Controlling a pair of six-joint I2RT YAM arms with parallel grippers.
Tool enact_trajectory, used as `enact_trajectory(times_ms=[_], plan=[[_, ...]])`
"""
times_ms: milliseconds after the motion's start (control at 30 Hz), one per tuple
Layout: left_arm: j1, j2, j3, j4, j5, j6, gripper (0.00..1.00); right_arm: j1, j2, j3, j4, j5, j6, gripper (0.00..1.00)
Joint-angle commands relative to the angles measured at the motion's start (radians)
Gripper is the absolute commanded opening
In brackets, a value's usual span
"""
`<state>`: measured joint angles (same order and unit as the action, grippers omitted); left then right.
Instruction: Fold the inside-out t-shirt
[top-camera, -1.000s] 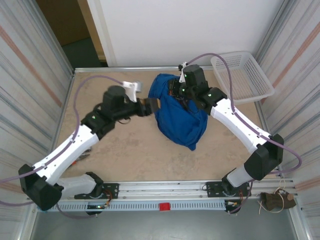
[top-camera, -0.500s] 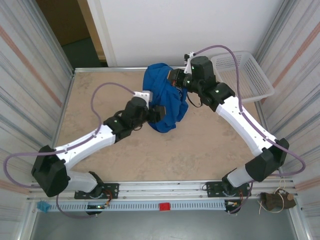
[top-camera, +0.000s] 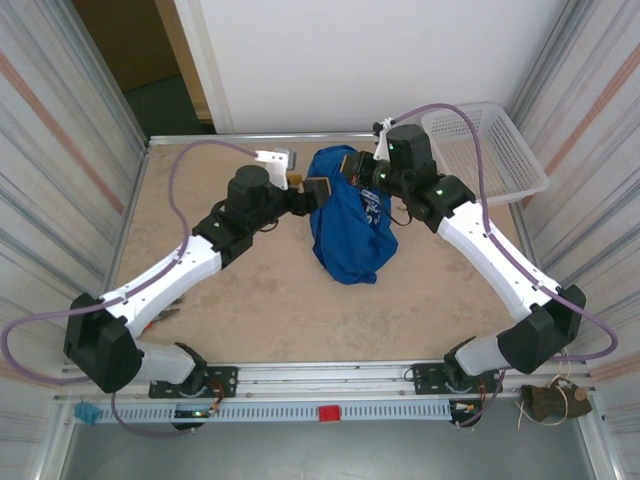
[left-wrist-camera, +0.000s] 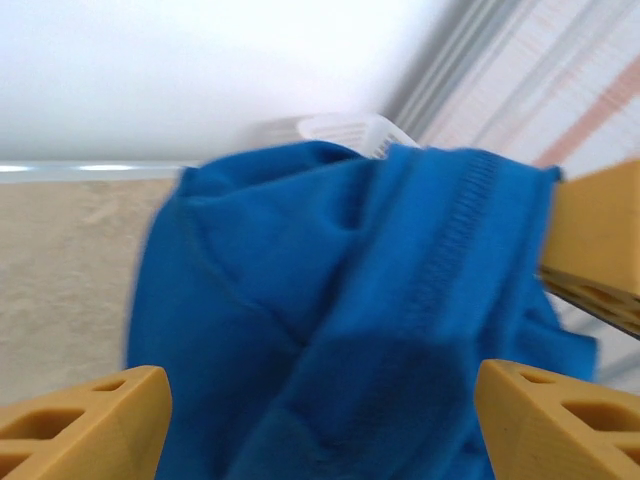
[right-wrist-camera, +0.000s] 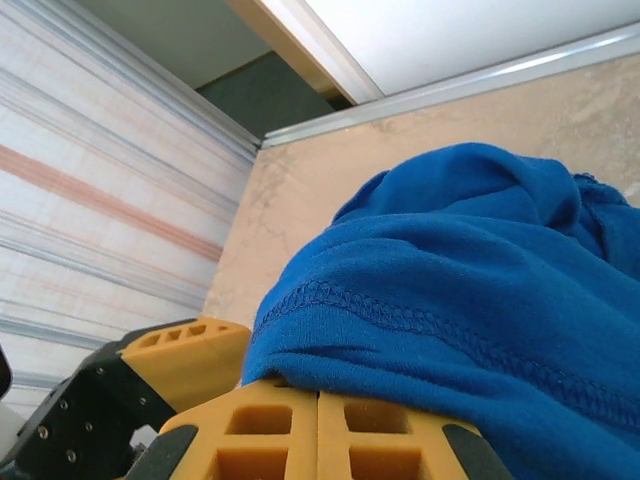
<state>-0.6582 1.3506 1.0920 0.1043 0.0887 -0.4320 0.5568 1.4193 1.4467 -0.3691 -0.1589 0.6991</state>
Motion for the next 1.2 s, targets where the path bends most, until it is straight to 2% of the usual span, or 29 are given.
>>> enact_trajectory(times_ms=[0,33,67,133,200,300,333,467,600,800,900,933,1033,1067,1167], plan=[[-0.022,0.033,-0.012,0.079,0.048,0.015,0.77,0.010,-0.058,-0.024,0.028,-0.033,0.003,0.00],[-0.021,0.048,-0.002,0.074,0.026,0.006,0.70,0.014,-0.066,-0.032,0.028,-0.039,0.004,0.00],[-0.017,0.060,0.007,0.069,0.013,-0.002,0.60,0.018,-0.075,-0.039,0.027,-0.045,0.004,0.00],[0.006,0.081,0.032,0.061,-0.012,-0.032,0.32,0.031,-0.104,-0.061,0.027,-0.041,0.004,0.00],[0.042,0.090,0.046,0.067,-0.017,-0.075,0.14,0.042,-0.135,-0.083,0.028,-0.038,0.007,0.00],[0.116,0.112,0.079,0.054,0.008,-0.161,0.02,0.061,-0.188,-0.118,0.034,-0.034,0.015,0.00],[0.141,0.127,0.103,0.020,0.016,-0.185,0.00,0.067,-0.205,-0.130,0.042,-0.037,0.020,0.00],[0.216,0.204,0.178,-0.060,0.100,-0.236,0.00,0.078,-0.244,-0.140,0.065,-0.047,0.045,0.00],[0.246,0.288,0.200,-0.152,0.125,-0.262,0.00,0.066,-0.248,-0.074,0.071,-0.066,0.055,0.00],[0.249,0.379,0.069,-0.139,0.146,-0.261,0.00,0.009,-0.204,0.114,0.081,-0.111,0.074,0.00],[0.252,0.405,0.023,-0.168,0.132,-0.209,0.00,-0.012,-0.171,0.209,0.089,-0.122,0.082,0.00],[0.258,0.405,0.019,-0.193,0.133,-0.185,0.08,-0.014,-0.163,0.233,0.093,-0.120,0.082,0.00],[0.282,0.323,-0.001,-0.277,0.108,-0.089,0.40,-0.012,-0.148,0.262,0.102,-0.112,0.079,0.00],[0.296,0.271,-0.016,-0.305,0.088,-0.064,0.47,-0.008,-0.147,0.259,0.097,-0.104,0.068,0.00],[0.327,0.105,-0.044,-0.380,0.051,0.013,0.59,-0.001,-0.164,0.178,0.098,-0.077,0.045,0.00]])
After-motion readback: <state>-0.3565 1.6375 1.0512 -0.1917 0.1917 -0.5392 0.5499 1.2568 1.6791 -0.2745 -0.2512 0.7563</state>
